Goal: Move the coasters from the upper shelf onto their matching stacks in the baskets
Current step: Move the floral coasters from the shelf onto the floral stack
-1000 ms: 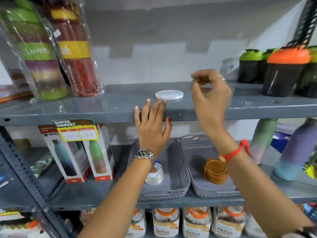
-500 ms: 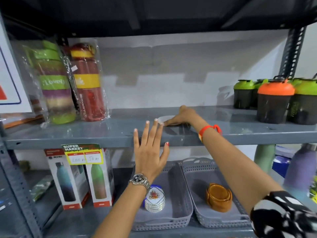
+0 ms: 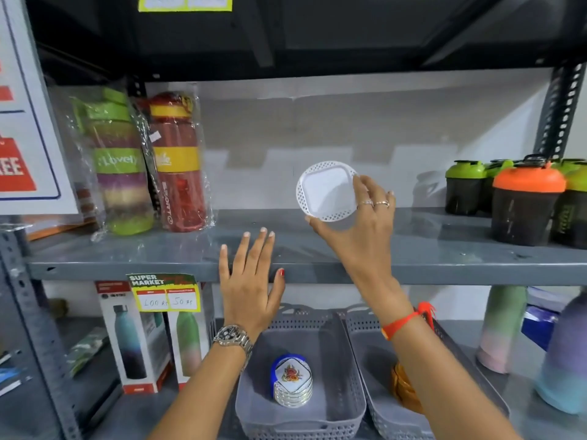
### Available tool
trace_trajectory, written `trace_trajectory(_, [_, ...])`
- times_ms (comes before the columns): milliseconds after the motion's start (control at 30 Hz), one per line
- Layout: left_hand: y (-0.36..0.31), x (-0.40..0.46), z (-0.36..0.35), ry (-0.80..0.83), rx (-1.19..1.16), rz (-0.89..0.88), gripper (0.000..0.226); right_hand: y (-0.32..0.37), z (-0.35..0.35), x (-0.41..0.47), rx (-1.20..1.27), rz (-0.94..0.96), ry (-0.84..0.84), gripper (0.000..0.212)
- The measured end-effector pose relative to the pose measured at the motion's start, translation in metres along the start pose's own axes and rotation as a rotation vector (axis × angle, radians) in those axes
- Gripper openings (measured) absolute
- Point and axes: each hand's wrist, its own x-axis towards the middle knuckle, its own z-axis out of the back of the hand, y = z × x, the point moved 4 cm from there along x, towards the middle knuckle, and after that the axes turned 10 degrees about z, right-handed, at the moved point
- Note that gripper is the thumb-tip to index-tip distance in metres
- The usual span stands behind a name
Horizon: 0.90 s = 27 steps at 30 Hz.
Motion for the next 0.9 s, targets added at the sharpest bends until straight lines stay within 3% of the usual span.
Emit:
trace_trajectory(200, [0.001, 0.001, -0.002, 0.023, -0.002, 0.015, 0.055, 0.039, 0.038, -0.024, 0.006, 0.201, -0.308, 0.074])
trace_trajectory(367, [0.002, 0.0, -0.004, 0.038, 0.015, 0.008, 0.054, 0.052, 0.051, -0.031, 0.082, 0.228, -0.368, 0.07])
trace_trajectory(500, [0.002, 0.001, -0.003, 0.067, 0.004, 0.032, 0.056, 0.052, 0.05, -0.034, 0.393, -0.117, -0.213, 0.071])
trace_trajectory(667, [0.001, 0.001, -0.002, 0.034, 0.001, 0.025, 0.053, 0.052, 0.042, -0.035, 1.35, -0.796, -0.066, 0.042])
trace_trajectory(733, [0.001, 0.0, -0.002, 0.015, -0.009, 0.014, 0.053, 0.055, 0.044, -0.033, 1.673, -0.986, 0.004, 0.051])
trace_trajectory(900, [0.0, 0.0, -0.001, -0.011, -0.029, 0.01, 0.053, 0.06, 0.053, -0.029, 2.038, -1.062, 0.085, 0.065])
